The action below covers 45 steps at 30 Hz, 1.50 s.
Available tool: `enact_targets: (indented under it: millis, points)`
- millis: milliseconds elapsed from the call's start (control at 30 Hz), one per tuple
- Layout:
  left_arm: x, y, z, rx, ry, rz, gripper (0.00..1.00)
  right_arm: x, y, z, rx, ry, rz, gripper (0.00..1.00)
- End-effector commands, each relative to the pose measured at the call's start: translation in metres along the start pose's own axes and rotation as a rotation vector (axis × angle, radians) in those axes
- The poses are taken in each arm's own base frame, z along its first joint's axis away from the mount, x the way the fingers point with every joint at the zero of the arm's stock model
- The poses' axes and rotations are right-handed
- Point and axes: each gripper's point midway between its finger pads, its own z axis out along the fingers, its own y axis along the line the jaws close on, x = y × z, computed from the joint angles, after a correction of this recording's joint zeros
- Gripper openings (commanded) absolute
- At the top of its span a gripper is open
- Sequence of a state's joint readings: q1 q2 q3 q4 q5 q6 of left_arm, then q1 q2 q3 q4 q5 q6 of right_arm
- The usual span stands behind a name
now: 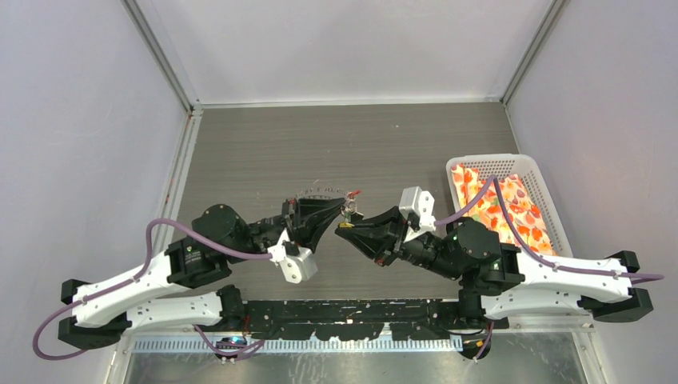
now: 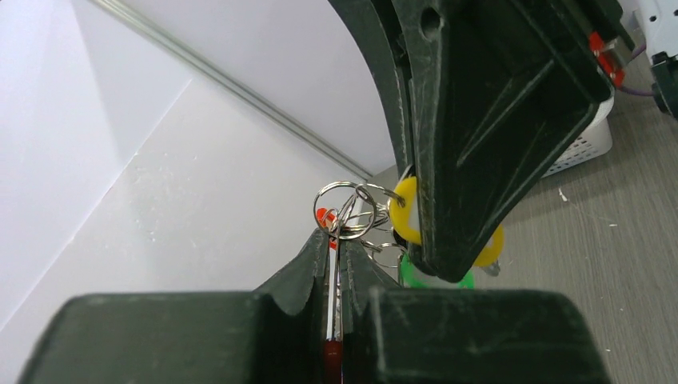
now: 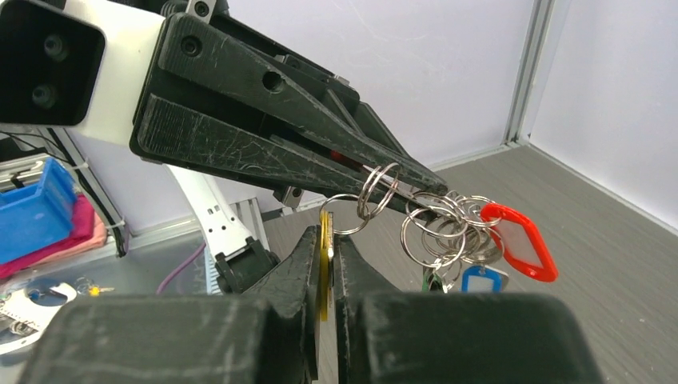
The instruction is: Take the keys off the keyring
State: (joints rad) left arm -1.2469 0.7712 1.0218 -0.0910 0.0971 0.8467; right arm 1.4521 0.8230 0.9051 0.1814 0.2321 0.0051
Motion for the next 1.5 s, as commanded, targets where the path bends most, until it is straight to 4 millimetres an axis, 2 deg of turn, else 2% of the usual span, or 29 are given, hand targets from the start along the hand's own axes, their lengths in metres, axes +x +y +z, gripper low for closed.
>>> enact_targets:
  millis: [0, 300, 567, 700, 933, 1033, 1467]
  points:
    - [-0.018, 0.031, -0.008, -0.137, -0.063, 0.042, 0.00, -0.026, -0.003, -0.008, 0.034, -0.002, 0.076, 0.03]
    - [-0.022, 0.031, -0.015, -0.146, -0.078, 0.070, 0.00, -0.027, -0.003, -0.018, 0.041, 0.205, 0.050, 0.01]
    - [-0.027, 0.027, -0.018, -0.118, -0.080, 0.089, 0.00, -0.020, 0.005, -0.013, 0.030, 0.421, 0.017, 0.01]
    - [-0.026, 0.021, -0.019, -0.084, -0.072, 0.101, 0.00, -0.019, 0.005, -0.015, 0.035, 0.472, 0.016, 0.01]
    - [-0.024, 0.009, -0.023, -0.033, -0.060, 0.133, 0.00, -0.025, -0.010, -0.026, 0.102, 0.568, -0.029, 0.01]
    - [-0.024, 0.005, -0.024, -0.017, -0.060, 0.140, 0.00, -0.021, -0.012, -0.027, 0.111, 0.619, -0.050, 0.01]
    - [-0.020, -0.011, -0.024, 0.051, -0.042, 0.186, 0.01, -0.003, -0.005, -0.018, 0.053, 0.750, -0.056, 0.01]
